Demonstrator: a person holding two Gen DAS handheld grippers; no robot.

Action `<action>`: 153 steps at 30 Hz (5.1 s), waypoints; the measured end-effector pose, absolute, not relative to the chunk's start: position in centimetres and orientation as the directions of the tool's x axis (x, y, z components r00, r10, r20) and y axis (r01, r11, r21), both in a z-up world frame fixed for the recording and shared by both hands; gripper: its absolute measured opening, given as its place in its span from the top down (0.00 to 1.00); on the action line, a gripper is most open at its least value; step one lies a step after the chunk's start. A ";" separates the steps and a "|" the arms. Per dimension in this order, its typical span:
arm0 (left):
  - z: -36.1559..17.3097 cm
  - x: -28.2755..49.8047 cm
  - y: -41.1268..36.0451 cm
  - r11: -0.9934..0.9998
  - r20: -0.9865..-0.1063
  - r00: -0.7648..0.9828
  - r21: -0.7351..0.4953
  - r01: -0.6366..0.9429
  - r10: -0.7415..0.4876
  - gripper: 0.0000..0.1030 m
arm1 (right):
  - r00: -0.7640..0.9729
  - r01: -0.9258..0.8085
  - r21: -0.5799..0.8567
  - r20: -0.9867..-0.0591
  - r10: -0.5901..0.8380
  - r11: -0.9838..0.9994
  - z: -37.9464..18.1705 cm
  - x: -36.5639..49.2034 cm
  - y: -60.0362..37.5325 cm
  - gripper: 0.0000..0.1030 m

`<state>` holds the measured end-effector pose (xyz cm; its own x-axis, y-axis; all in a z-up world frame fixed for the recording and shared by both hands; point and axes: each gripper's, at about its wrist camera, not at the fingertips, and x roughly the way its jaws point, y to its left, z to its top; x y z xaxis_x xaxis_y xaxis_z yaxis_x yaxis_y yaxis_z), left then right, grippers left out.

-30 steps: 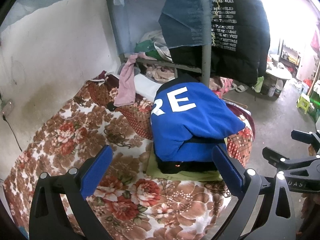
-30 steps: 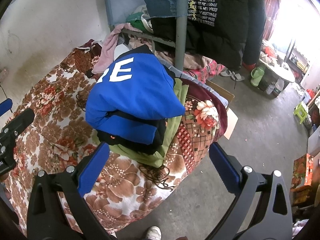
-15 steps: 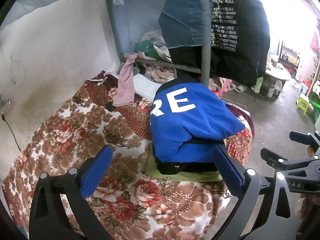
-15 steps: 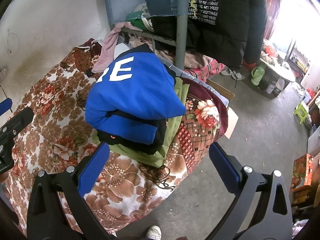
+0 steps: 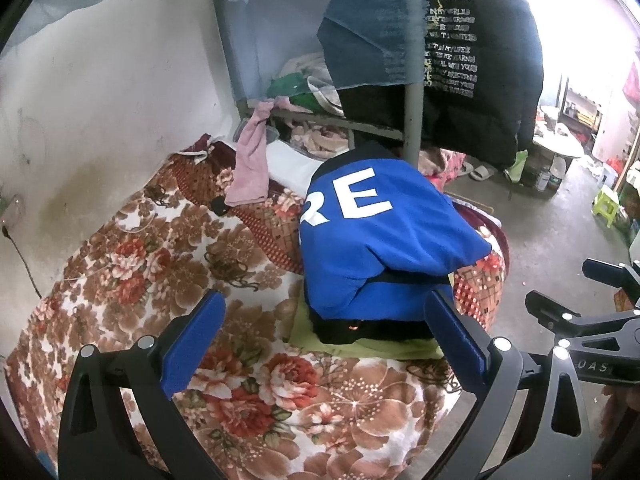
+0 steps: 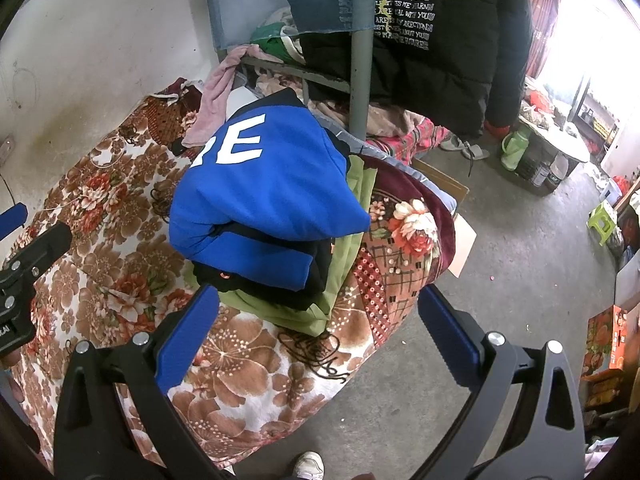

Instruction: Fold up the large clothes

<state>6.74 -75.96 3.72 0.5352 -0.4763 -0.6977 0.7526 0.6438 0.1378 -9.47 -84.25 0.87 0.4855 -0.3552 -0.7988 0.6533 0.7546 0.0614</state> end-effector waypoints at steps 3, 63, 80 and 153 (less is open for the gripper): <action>3.7 6.8 -75.8 0.645 -0.700 0.533 0.136 0.752 -0.475 0.05 | 0.486 0.654 0.063 -0.799 -0.355 0.754 0.9 -9.5 -84.2 0.04; 4.5 8.5 -76.3 0.638 -0.717 0.497 0.096 0.764 -0.489 0.05 | 0.486 0.657 0.061 -0.796 -0.361 0.751 1.7 -7.8 -84.6 0.04; 5.4 9.2 -77.0 0.616 -0.721 0.481 0.097 0.782 -0.498 0.05 | 0.484 0.661 0.061 -0.797 -0.362 0.748 2.5 -6.5 -84.1 0.04; 7.0 8.3 -76.0 0.582 -0.689 0.495 0.129 0.803 -0.530 0.05 | 0.464 0.654 0.027 -0.804 -0.372 0.756 3.7 -7.3 -83.0 0.04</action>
<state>8.30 -76.04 6.98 0.4948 -0.5299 -0.6887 0.8028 0.5821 0.1289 -7.31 -83.00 3.71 0.4637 -0.3721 -0.8041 0.6541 0.7559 0.0274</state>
